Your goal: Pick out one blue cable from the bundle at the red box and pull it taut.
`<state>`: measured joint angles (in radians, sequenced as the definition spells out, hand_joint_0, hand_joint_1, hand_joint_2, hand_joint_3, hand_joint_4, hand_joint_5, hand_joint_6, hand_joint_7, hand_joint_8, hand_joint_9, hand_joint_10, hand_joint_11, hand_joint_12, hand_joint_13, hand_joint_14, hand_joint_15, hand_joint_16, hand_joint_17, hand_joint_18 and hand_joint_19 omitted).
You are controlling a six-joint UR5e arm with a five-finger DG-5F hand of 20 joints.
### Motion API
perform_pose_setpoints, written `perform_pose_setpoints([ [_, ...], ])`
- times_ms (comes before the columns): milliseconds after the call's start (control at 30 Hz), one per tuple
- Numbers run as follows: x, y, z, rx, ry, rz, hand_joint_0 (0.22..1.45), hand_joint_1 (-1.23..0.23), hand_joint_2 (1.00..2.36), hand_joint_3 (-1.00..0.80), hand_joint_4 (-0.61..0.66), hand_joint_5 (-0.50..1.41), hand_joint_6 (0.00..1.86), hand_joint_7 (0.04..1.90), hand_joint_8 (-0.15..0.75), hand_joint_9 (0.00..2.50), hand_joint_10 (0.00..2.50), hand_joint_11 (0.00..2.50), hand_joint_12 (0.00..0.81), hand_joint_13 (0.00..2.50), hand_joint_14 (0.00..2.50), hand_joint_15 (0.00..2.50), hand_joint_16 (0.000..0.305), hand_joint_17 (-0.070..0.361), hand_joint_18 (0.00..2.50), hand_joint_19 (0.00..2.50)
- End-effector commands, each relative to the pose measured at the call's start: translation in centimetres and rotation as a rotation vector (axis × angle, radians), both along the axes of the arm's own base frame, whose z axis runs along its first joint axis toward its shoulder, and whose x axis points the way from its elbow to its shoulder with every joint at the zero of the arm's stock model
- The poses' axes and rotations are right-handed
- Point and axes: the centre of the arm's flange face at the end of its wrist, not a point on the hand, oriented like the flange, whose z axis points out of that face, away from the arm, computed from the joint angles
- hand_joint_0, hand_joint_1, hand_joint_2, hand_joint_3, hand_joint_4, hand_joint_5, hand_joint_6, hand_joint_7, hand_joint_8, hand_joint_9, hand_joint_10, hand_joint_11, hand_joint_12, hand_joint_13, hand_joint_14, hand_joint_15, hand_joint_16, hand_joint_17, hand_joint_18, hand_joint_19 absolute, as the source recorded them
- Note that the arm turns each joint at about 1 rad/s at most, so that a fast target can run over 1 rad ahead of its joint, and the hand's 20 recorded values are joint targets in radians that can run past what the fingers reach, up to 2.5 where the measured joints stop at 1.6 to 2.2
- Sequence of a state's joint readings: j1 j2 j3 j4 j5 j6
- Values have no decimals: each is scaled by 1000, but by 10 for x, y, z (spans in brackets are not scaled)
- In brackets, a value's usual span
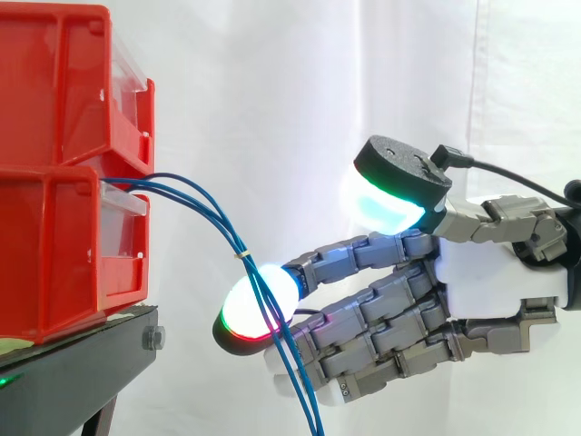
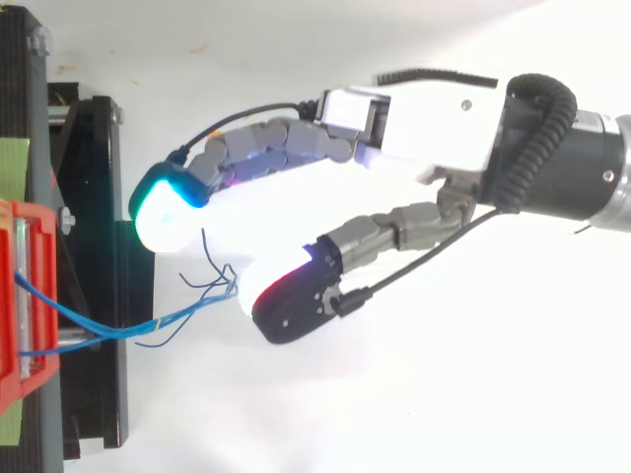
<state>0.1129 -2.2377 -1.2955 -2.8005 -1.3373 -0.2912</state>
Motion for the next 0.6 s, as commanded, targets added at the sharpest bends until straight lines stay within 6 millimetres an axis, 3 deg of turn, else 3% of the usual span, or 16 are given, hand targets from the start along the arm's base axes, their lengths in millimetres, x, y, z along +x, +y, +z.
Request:
perform_pose_setpoints([
  [0, 3, 7, -7, 3, -2, 8, 446, -517, 1000, -500, 188, -224, 501, 647, 212, 506, 10, 221, 307, 419, 0, 17, 44, 100, 280, 227],
  [100, 5, 11, -10, 5, -8, 15, 450, -527, 1000, -500, 191, -220, 501, 654, 212, 520, 9, 240, 305, 440, 0, 27, 44, 99, 299, 234],
  [200, 10, 13, -30, 17, -6, 20, 457, -538, 1000, -500, 197, -213, 502, 667, 215, 559, 10, 261, 303, 469, 3, 53, 43, 97, 320, 260],
  [467, 18, 17, -39, 69, -53, 39, 474, -549, 1000, -500, 202, -200, 502, 711, 212, 607, 12, 313, 299, 513, 3, 88, 41, 92, 329, 297],
  [567, 22, 19, -51, 80, -62, 41, 479, -549, 1000, -500, 209, -194, 502, 728, 214, 622, 12, 319, 301, 530, 4, 97, 40, 91, 342, 320],
])
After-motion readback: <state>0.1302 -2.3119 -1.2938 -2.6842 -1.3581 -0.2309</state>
